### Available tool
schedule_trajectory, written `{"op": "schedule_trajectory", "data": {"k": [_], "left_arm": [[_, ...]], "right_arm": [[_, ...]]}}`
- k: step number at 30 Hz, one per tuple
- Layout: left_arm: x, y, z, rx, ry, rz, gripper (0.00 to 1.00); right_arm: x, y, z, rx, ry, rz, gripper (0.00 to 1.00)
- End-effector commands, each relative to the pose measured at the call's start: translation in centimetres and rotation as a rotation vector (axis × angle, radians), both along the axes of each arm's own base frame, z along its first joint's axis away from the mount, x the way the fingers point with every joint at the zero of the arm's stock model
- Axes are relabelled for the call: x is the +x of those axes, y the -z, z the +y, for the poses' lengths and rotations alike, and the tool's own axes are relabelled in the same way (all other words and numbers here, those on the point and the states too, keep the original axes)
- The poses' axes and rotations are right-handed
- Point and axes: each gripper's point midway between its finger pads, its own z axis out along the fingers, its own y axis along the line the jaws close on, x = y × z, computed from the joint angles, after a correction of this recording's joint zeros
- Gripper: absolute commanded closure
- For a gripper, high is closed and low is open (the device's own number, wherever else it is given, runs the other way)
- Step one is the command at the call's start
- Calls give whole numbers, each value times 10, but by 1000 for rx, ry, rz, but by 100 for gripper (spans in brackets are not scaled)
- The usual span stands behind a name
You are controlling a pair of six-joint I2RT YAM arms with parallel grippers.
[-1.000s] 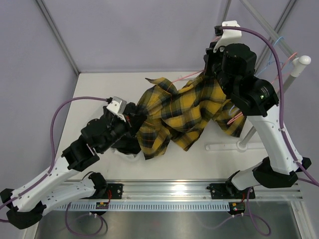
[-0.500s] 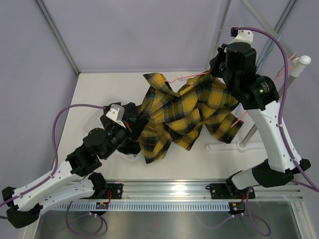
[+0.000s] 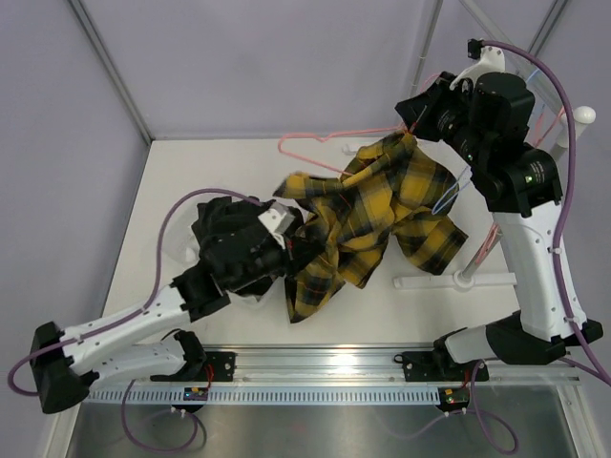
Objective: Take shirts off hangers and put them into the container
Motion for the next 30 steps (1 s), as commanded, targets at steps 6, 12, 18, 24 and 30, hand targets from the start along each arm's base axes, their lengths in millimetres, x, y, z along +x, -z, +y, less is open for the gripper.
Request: {"op": "schedule_trajectory", "data": {"k": [6, 12, 18, 24, 30], "left_arm": [[-44, 0, -89, 67, 402, -40, 100], [-12, -62, -53, 76, 125, -150, 83], [-26, -112, 13, 152, 29, -256, 31], [-24, -132, 71, 136, -125, -305, 20], [-19, -131, 62, 200, -105, -361, 20]], "right_arm": [[-40, -75, 50, 239, -321, -200, 100], [-33, -36, 25, 36, -217, -140, 100], [-36, -7, 19, -67, -222, -109, 100], [-41, 6, 22, -93, -264, -87, 100], [-49, 13, 31, -113, -313, -66, 100]]}}
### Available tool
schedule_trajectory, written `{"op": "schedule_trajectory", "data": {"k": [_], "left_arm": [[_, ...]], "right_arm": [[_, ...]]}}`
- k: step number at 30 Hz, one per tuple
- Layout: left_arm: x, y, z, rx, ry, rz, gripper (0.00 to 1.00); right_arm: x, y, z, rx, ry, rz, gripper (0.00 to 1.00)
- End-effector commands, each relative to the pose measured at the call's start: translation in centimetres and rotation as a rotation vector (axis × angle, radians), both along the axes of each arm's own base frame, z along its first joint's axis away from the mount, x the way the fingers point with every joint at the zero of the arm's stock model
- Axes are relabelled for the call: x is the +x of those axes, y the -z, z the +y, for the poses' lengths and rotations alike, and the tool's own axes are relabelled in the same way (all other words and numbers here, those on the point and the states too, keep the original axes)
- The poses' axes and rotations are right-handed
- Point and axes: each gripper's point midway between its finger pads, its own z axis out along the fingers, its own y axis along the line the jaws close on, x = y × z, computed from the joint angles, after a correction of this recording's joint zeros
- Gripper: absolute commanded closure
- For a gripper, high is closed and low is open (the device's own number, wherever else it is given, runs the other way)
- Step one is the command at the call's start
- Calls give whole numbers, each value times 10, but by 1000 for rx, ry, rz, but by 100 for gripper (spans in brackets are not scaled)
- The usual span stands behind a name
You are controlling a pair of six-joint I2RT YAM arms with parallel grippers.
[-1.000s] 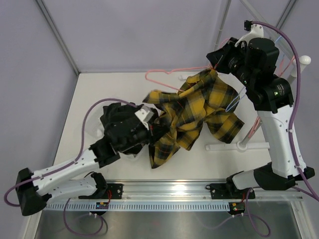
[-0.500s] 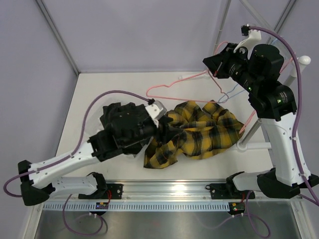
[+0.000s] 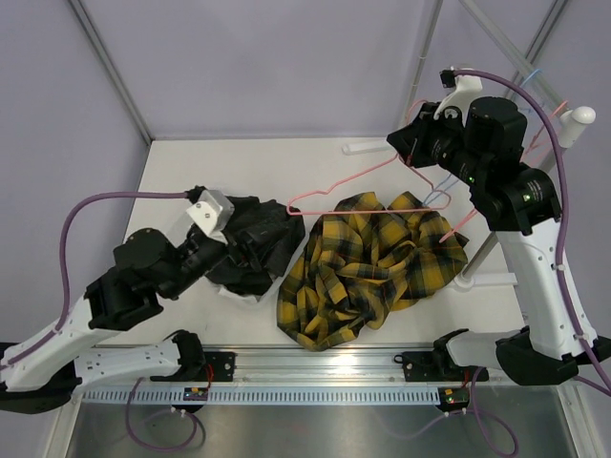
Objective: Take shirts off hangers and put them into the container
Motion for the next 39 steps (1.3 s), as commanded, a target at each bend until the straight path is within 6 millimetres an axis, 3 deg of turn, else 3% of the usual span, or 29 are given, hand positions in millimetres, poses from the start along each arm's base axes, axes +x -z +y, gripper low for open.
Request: {"op": "schedule_trajectory", "data": {"k": [1, 9, 19, 23, 24, 26, 27, 31, 32, 34, 35, 38, 39], "left_arm": [[7, 12, -14, 108, 5, -38, 20], [6, -2, -35, 87, 67, -53, 20], [0, -4, -67, 55, 166, -5, 25], [-4, -2, -78, 25, 203, 51, 53], [-3, -1, -80, 23, 206, 62, 67], [-5, 0, -83, 11, 221, 78, 79], [-5, 0, -84, 9, 224, 84, 99], [-8, 0, -86, 11, 244, 118, 100], [-7, -2, -85, -1, 236, 122, 100], [2, -10, -74, -24, 159, 112, 100], [6, -13, -68, -18, 129, 97, 100], [24, -22, -61, 13, 37, 41, 100], [29, -25, -64, 15, 23, 34, 100]], "right_arm": [[-17, -8, 8, -23, -73, -36, 100], [-22, -7, 20, -49, -110, -46, 100], [-33, -7, 31, -66, -149, -90, 100], [-34, -5, 28, -67, -139, -104, 100], [-36, -6, 26, -65, -134, -110, 100], [-37, -7, 25, -58, -133, -118, 100], [-39, -10, 24, -51, -130, -126, 100], [-47, -14, 22, -58, -147, -132, 100], [-50, -18, 18, -52, -134, -134, 58], [-54, -24, -1, -38, -46, -136, 14], [-60, -27, -6, -13, -27, -136, 1], [-98, -48, -10, 80, -105, -182, 1], [-123, -59, -9, 124, -174, -217, 1]]}}
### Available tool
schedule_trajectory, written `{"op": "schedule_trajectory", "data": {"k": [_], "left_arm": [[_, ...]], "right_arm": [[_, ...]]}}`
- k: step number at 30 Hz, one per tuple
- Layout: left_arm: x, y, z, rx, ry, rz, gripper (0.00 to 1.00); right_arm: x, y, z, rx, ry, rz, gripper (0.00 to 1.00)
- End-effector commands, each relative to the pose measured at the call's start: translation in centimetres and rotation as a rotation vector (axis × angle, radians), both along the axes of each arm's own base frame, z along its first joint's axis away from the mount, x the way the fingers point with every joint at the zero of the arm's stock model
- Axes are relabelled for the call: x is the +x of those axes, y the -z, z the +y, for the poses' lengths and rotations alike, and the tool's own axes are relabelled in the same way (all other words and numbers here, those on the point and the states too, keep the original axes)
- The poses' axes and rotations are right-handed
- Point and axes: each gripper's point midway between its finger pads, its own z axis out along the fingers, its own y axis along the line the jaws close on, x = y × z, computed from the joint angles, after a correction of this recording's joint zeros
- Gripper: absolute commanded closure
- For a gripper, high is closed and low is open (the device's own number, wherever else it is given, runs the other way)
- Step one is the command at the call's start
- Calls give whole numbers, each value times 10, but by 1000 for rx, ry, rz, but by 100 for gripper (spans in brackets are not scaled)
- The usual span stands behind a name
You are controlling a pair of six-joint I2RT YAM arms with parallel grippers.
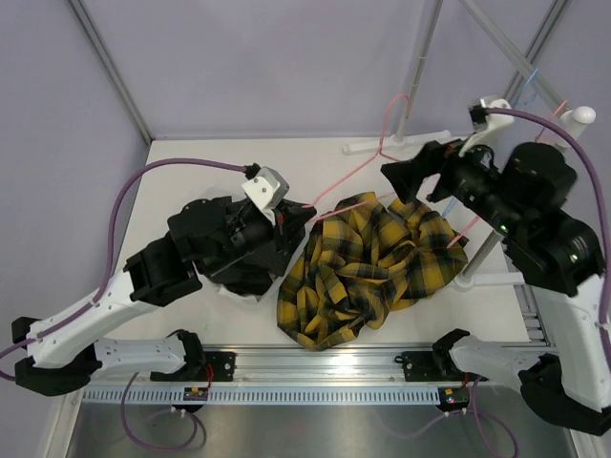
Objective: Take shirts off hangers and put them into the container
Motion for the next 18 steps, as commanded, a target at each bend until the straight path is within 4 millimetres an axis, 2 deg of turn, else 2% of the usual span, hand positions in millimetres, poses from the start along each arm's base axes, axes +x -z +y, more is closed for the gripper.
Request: {"op": "schedule_trajectory", "data": {"k": [1, 2, 3, 4, 5, 7, 8, 9, 10, 11, 12, 13, 14, 15, 16, 17, 18], "left_arm": [[21, -52, 9, -60, -102, -122, 100], [24, -57, 5, -51, -96, -150, 100], [33, -56, -8, -37, -99, -161, 100], [36, -70, -12, -46, -100, -193, 100], [47, -60, -28, -2, -99, -185, 100], [55, -65, -42, -3, -71, -201, 100], [58, -76, -47, -30, -52, -212, 100], [68, -78, -51, -41, -49, -214, 100], [75, -70, -69, -29, -9, -205, 100], [78, -86, -74, -55, 4, -222, 100], [86, -86, -79, -51, 1, -223, 100], [94, -73, -99, -28, 37, -210, 100], [101, -74, -104, -27, 42, -211, 100], [103, -89, -107, -54, 50, -230, 100], [112, -78, -121, -40, 64, -218, 100], [116, -78, -126, -42, 69, -217, 100], [119, -90, -125, -62, 66, -230, 100]], "right_arm": [[-67, -44, -7, 157, -143, -99, 0], [-87, -47, -2, 178, -226, -110, 13], [-110, -56, -10, 212, -259, -152, 73], [-119, -51, -9, 231, -284, -132, 100], [-141, -51, -9, 236, -357, -138, 100], [-157, -23, -2, 204, -439, -39, 100], [-162, -10, 0, 196, -465, 1, 100], [-172, 3, -5, 190, -470, 25, 100], [-168, 30, -1, 167, -470, 89, 100], [-165, 43, -5, 158, -436, 112, 100], [-172, 54, -11, 155, -424, 126, 100], [-170, 72, -10, 141, -418, 174, 100], [-178, 78, -13, 145, -427, 173, 100], [-183, 85, -14, 146, -432, 187, 100], [-184, 97, -14, 143, -435, 220, 100], [-190, 103, -15, 142, -446, 230, 100], [-198, 110, -20, 145, -444, 231, 100]]}}
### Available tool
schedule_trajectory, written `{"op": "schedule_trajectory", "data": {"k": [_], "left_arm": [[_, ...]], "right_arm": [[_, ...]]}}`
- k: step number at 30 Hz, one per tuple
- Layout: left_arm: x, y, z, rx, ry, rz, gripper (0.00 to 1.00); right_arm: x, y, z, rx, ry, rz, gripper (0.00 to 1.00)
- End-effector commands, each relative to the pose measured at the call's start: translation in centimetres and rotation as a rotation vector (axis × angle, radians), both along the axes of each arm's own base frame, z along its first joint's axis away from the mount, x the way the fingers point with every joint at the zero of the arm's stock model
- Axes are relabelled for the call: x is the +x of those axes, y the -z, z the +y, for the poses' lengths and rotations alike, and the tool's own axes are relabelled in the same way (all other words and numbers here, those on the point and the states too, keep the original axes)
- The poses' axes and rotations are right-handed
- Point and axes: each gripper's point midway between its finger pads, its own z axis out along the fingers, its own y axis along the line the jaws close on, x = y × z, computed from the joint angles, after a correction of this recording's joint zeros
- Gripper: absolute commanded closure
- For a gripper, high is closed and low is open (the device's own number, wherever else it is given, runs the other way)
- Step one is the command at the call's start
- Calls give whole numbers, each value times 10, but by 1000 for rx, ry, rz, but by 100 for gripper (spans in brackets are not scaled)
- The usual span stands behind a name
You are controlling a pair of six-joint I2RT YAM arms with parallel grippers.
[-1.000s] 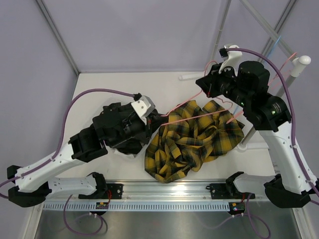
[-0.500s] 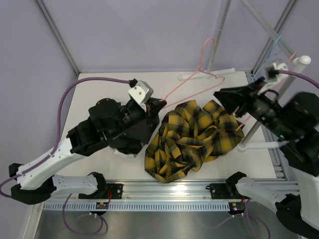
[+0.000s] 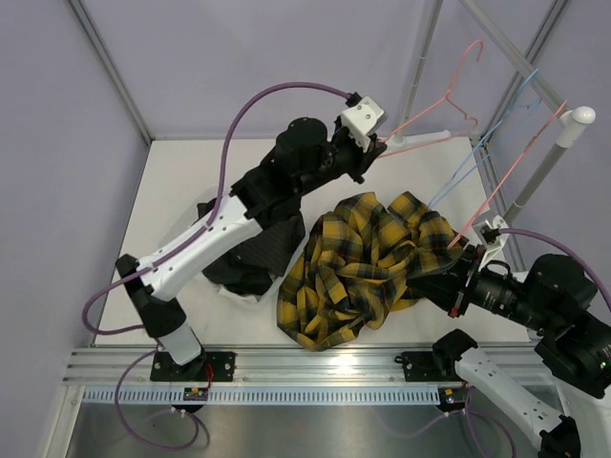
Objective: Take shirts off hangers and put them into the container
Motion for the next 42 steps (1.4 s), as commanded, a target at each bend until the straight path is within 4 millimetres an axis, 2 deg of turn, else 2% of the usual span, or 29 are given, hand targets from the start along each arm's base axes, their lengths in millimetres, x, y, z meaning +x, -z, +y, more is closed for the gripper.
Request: {"op": "schedule_trajectory", "data": {"k": [1, 2, 4, 5, 7, 11, 14, 15, 16, 18, 21, 25, 26, 27, 28, 29, 30, 31, 32, 33, 34, 35, 36, 37, 38, 39, 40, 41, 42], "left_arm": [[-4, -57, -10, -119, 90, -108, 100], [3, -53, -16, -123, 92, -101, 100], [7, -60, -21, -150, 112, -106, 100], [14, -53, -27, -149, 114, -91, 100], [18, -61, -31, -165, 118, -107, 100], [24, -64, -40, -198, 134, -130, 100], [26, -69, -47, -236, 151, -134, 100], [30, -61, -54, -227, 159, -123, 100], [30, -58, -58, -223, 172, -107, 100], [31, -58, -62, -224, 180, -105, 100], [34, -44, -69, -203, 192, -87, 100], [41, -25, -69, -159, 164, -43, 100], [39, -26, -63, -149, 154, -37, 99], [39, -25, -59, -144, 138, -32, 91], [45, -6, -54, -117, 88, 2, 75], [35, -25, -38, -143, 78, -24, 45], [31, -25, -30, -140, 66, -26, 42], [34, 2, -23, -95, 24, 8, 36], [29, 4, -13, -96, 8, 7, 22], [21, -22, 16, -147, -52, -33, 17], [19, -17, 30, -141, -91, -30, 12], [20, 16, 40, -86, -131, 5, 7], [17, 21, 54, -80, -172, 15, 1], [8, 20, 76, -76, -210, 22, 1], [4, 56, 80, -13, -208, 62, 1], [-3, 69, 81, 0, -182, 85, 1], [-11, 74, 81, -7, -147, 87, 1], [-15, 94, 76, -1, -124, 134, 1], [-21, 123, 70, 37, -86, 186, 1]], "right_arm": [[-30, 30, -7, -5, -59, 67, 100], [-33, 37, -11, -11, -45, 64, 100], [-34, 61, -13, -44, -33, 123, 100], [-39, 66, -14, -38, -40, 128, 100], [-41, 78, -13, -34, -43, 163, 100], [-47, 86, -15, -11, -43, 176, 100], [-47, 85, -17, -10, -30, 171, 100], [-48, 86, -19, -23, -23, 175, 100], [-49, 79, -22, -21, -17, 151, 100], [-50, 74, -26, -32, -6, 141, 100], [-52, 61, -30, -25, 5, 105, 100], [-55, 49, -32, -9, 8, 70, 100], [-54, 48, -32, -10, 9, 69, 100], [-53, 47, -32, -12, 9, 67, 100], [-52, 46, -32, -18, 10, 58, 100], [-49, 46, -33, -25, 22, 57, 100], [-47, 45, -33, -26, 28, 54, 100], [-44, 45, -33, -32, 34, 48, 98], [-41, 46, -32, -40, 42, 54, 89], [-38, 44, -32, -39, 47, 48, 73], [-35, 44, -31, -42, 52, 50, 36], [-30, 44, -30, -49, 65, 56, 25], [-27, 42, -29, -46, 67, 51, 16], [-24, 41, -29, -50, 74, 51, 9], [-18, 41, -28, -57, 91, 58, 1], [-16, 37, -27, -52, 89, 44, 1], [-16, 34, -25, -47, 79, 35, 1], [-14, 33, -23, -47, 73, 33, 1], [-13, 30, -20, -39, 64, 26, 0]]}}
